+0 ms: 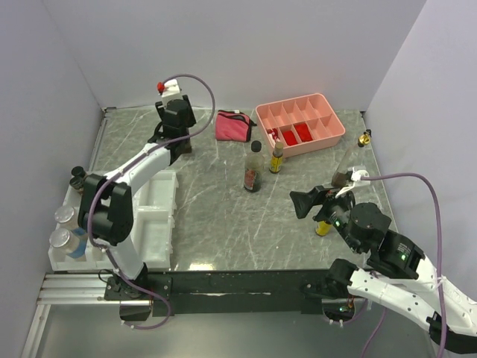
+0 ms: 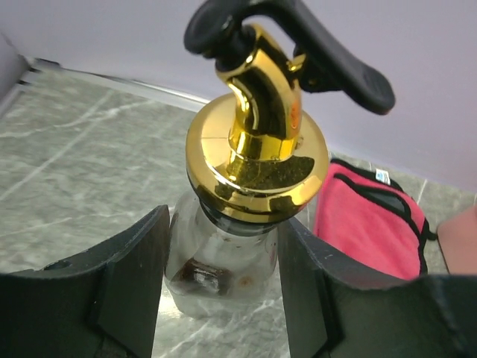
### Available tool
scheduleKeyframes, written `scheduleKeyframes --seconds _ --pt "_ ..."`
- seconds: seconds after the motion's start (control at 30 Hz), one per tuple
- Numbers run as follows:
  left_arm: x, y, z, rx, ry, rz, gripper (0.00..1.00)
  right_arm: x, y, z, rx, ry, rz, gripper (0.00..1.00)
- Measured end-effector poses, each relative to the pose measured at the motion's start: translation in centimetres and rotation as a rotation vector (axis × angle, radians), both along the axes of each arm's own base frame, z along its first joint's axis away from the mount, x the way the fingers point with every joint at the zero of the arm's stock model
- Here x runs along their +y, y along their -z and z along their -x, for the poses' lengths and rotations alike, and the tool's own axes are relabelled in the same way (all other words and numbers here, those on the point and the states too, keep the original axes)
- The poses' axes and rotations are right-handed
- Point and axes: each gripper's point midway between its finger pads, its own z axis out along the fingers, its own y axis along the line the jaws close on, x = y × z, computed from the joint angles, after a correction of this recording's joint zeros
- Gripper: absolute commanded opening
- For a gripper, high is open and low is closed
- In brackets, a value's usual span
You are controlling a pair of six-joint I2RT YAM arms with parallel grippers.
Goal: Organize the condiment bottles
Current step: Pick up the bottle from the center of the board, then place the bottle in the storage box.
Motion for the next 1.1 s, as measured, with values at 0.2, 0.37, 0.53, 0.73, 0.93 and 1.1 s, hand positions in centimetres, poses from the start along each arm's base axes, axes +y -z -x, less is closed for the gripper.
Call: scheduleKeyframes --seconds 0.2,0.37,0.53,0.73,0.93,1.1 --pt "2.6 -3.6 3.1 -0.048 -0.078 -0.004 0.01 0.0 -0.2 0.2 -0.004 -0.007 -0.016 1.0" --pt "5.8 -7.7 6.2 -0.112 -0.176 0.007 0.01 0.0 -0.4 0.4 -0.006 -0.019 -0.023 1.0" --pt "10.2 -10.0 9.8 -0.163 -0.272 0.022 0.01 0.1 -0.6 0.7 -0.011 -0.032 -0.038 1.0" --pt "16.6 -10.1 13.2 -0.152 -0.45 0.005 0.01 -0.2 -1.1 1.1 -0.026 -0.041 -0.06 1.0" --pt "19.7 -7.2 15.1 -0.083 -0.551 -0.019 0.01 -0.5 -1.5 1.5 -0.04 -0.051 -0.087 1.0" --pt "20.3 -5.3 15.8 -0.037 -0.578 -0.023 0.01 -0.7 -1.6 1.8 -0.039 -0.058 -0.099 1.0"
